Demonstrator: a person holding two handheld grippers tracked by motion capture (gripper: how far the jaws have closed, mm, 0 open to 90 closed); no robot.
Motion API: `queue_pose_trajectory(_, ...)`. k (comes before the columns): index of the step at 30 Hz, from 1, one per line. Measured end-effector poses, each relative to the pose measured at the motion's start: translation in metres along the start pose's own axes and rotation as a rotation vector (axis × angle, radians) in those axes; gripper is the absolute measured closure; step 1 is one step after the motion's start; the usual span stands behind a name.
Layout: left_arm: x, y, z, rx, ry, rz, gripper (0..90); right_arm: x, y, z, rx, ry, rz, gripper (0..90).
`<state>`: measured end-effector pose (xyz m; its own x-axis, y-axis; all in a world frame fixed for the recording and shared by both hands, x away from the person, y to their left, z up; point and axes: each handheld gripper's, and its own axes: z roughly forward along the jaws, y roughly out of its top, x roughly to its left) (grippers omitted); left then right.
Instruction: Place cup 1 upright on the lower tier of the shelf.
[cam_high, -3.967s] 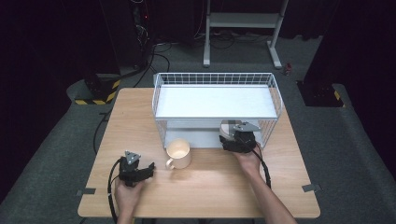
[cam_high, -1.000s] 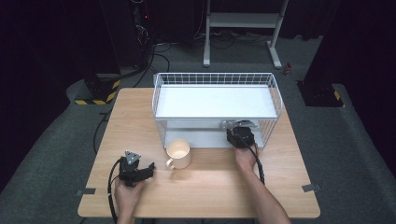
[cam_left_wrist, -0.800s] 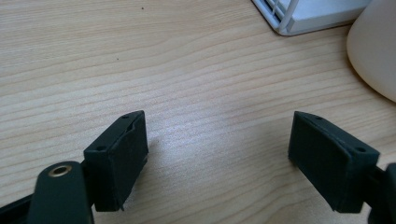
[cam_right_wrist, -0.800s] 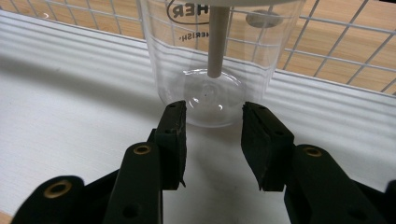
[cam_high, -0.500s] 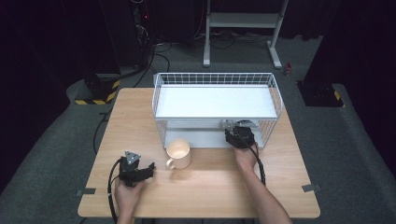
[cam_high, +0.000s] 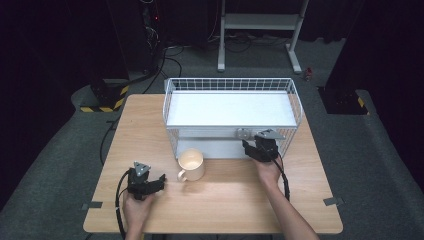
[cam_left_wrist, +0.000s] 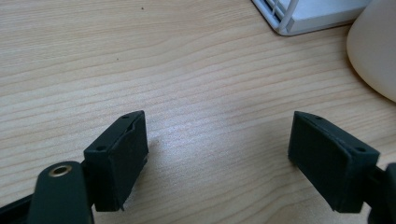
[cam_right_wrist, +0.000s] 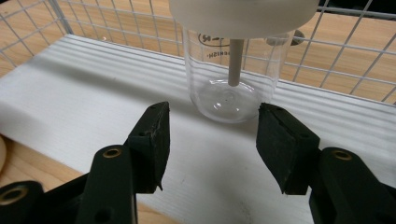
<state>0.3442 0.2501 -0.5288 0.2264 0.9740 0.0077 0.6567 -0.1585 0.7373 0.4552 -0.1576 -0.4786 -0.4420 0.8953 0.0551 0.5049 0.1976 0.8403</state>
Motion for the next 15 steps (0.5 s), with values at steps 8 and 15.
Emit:
queue_pose_trajectory(8,0.0,0.0,0.0,-0.002,0.0,-0.001,19.8,-0.003,-0.001,-0.011,-0.021,0.021,0.003,42.5)
queue_pose_trajectory(15,0.0,0.0,0.0,0.0,0.0,0.0,19.8,-0.005,-0.004,-0.02,-0.036,0.039,0.008,40.7)
